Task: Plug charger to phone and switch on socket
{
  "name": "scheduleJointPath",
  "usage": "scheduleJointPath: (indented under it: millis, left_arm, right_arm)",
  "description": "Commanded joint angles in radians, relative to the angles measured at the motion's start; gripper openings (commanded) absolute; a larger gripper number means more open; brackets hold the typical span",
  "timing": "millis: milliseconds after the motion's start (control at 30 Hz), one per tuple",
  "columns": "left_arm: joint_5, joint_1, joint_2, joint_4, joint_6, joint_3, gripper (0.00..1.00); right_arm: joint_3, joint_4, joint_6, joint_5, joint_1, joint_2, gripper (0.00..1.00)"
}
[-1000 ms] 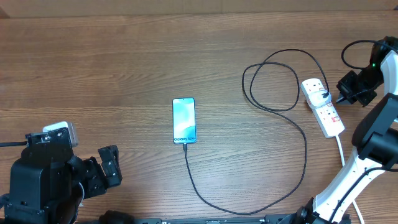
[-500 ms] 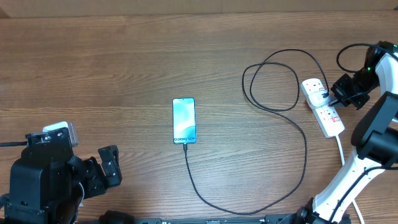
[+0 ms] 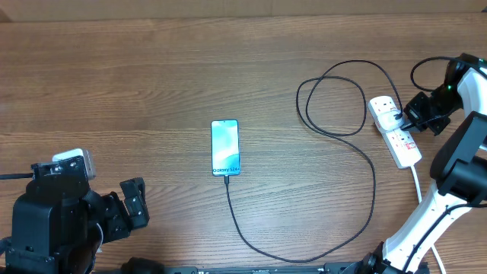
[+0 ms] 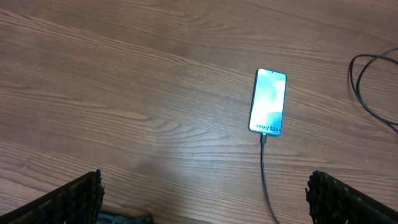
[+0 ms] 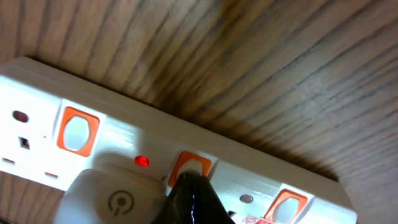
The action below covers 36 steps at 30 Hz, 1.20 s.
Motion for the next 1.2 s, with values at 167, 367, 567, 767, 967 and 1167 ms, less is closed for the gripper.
scheduleJointPath:
  millis: [167,367,567,767,967,1167]
  left_arm:
    - [-0.018,-0.006,-0.001,0.001,-0.021,-0.003,1.0]
    - [-0.026,-0.006,-0.002,0.003,-0.021,-0.003,1.0]
    - [-0.048,-0.006,-0.055,0.004,-0.021,-0.003,1.0]
    - [-0.071,-0.006,-0.201,0.004,-0.021,-0.003,1.0]
    - [-0.077,-0.006,-0.366,0.003,-0.021,-0.003,1.0]
    - [-0.089,0.008,-0.568,0.0,-0.021,-0.002,1.0]
  right_arm:
    - [-0.075,0.031,-0.001,-0.013,0.047,0.009,0.04]
    - [-0.042,-0.04,0.017,0.052,0.047,-0.001,0.04]
    - [-0.014,-0.068,0.068,0.119,0.047,-0.121,0.04]
    - [-0.014,-0.019,0.136,0.114,0.052,-0.373,0.04]
    - [-0.013,0.111,0.136,-0.096,0.072,-0.608,0.04]
    - [-0.013,0.499,0.221,-0.279,0.112,-0.836,0.04]
